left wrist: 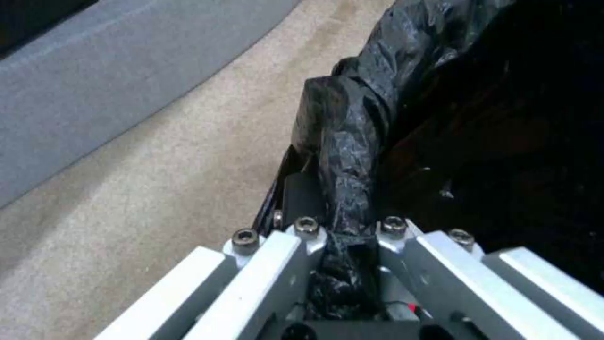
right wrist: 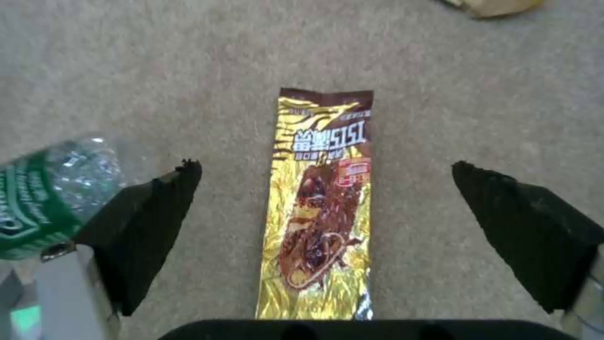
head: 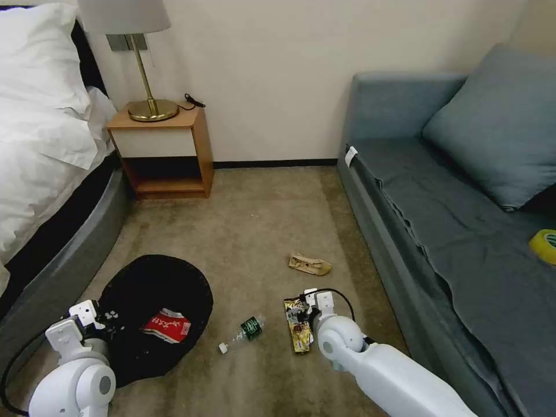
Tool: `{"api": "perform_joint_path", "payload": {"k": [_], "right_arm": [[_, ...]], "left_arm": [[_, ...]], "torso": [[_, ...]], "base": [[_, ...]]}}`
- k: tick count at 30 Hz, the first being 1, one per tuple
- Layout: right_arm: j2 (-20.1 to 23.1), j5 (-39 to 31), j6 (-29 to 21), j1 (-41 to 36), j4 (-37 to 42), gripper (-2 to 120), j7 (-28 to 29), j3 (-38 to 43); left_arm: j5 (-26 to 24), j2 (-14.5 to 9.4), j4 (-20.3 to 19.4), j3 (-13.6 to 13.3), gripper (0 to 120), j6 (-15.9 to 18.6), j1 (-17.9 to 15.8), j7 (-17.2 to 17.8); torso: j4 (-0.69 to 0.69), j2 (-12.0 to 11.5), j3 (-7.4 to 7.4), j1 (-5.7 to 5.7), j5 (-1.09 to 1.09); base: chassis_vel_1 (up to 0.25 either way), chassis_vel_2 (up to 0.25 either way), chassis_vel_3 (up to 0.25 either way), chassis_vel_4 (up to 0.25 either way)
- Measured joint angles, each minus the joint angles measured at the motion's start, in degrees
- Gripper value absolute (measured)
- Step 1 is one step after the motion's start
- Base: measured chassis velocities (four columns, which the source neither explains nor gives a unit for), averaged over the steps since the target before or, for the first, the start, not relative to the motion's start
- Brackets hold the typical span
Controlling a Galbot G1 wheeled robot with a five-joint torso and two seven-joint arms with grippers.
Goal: Pick up the trash bin, then pick up the garbage on the floor and place it into the trash bin.
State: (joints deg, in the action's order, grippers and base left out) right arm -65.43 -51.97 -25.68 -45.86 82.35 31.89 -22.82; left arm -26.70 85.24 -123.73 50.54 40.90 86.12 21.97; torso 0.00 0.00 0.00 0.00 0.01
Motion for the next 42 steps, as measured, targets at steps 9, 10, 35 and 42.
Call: {"api": "perform_joint_path", "payload": {"k": [9, 10, 35, 42], "right_arm": [[-2.7, 4.2, 2.3, 0.9, -7.4, 100, -2.9, -2.0], [-2.8, 4.7, 2.6, 0.8, -8.1, 100, -3.1, -2.1], [-7.5, 11.6, 8.5, 1.7, -21.9, 100, -6.9, -2.6], [-8.2, 13.2, 9.7, 1.6, -23.5, 100, -7.4, -2.2]], "left_arm": [[0.1, 0.0, 0.1, 0.3, 2, -0.2, 0.4, -0.1], [0.1, 0.0, 0.0, 0.3, 2, -0.2, 0.4, -0.1], [0.3, -0.5, -1.1, 0.5, 2, -0.6, 1.5, -0.1], [0.4, -0.5, -1.1, 0.4, 2, -0.8, 1.5, 0.0]], "torso": [[0.0, 0.0, 0.0, 0.0, -0.01], [0.0, 0.0, 0.0, 0.0, -0.01], [0.0, 0.0, -0.01, 0.0, -0.01], [0.0, 0.0, -0.01, 0.0, -0.01]], "base": [[0.0, 0.0, 0.0, 0.0], [0.0, 0.0, 0.0, 0.0], [0.0, 0.0, 0.0, 0.0], [0.0, 0.0, 0.0, 0.0]]}}
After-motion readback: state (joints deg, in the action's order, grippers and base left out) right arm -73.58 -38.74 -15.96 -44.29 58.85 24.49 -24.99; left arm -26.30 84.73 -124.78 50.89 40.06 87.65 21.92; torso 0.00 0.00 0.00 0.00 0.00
